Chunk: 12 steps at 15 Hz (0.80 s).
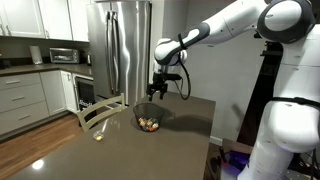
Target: Move the basket forward towards the right
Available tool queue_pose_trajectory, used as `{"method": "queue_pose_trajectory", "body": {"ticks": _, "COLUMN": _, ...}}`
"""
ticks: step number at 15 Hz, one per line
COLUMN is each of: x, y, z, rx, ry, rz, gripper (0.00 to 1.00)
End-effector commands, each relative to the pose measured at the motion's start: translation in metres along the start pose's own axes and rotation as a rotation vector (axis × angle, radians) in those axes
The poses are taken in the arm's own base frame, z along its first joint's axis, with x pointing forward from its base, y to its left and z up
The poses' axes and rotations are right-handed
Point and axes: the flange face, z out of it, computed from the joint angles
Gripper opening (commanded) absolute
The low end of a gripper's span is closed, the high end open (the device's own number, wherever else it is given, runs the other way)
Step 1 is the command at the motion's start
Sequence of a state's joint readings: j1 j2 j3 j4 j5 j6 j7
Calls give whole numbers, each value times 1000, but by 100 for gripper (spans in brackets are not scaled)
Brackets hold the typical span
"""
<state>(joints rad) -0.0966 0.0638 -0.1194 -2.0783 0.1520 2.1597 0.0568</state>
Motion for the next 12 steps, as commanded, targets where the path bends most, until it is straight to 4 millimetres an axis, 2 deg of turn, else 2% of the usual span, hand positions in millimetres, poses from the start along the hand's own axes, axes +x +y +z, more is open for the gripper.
{"method": "queue_pose_trajectory", "body": {"ticks": 1, "x": -17, "y": -48, "z": -28, "rx": -68, "ry": -5, "rz": -106, "gripper": 100}}
{"method": "queue_pose_trajectory", "body": {"ticks": 4, "x": -29, "y": -86, "z": -40, "rx": -60, "ry": -18, "rz": -228, "gripper": 100}}
{"method": "queue_pose_trajectory", "body": {"ticks": 6, "x": -35, "y": -102, "z": -43, "rx": -66, "ry": -32, "rz": -287, "gripper": 100}}
{"method": "queue_pose_trajectory", "body": {"ticks": 9, "x": -44, "y": -114, "z": -41, "rx": -93, "ry": -75, "rz": -352, "gripper": 100}}
{"method": "queue_pose_trajectory", "body": {"ticks": 10, "x": -41, "y": -113, "z": -37, "rx": -64, "ry": -53, "rz": -298, "gripper": 100}}
{"method": "queue_pose_trajectory", "body": {"ticks": 12, "x": -44, "y": -117, "z": -35, "rx": -70, "ry": -64, "rz": -316, "gripper": 100}}
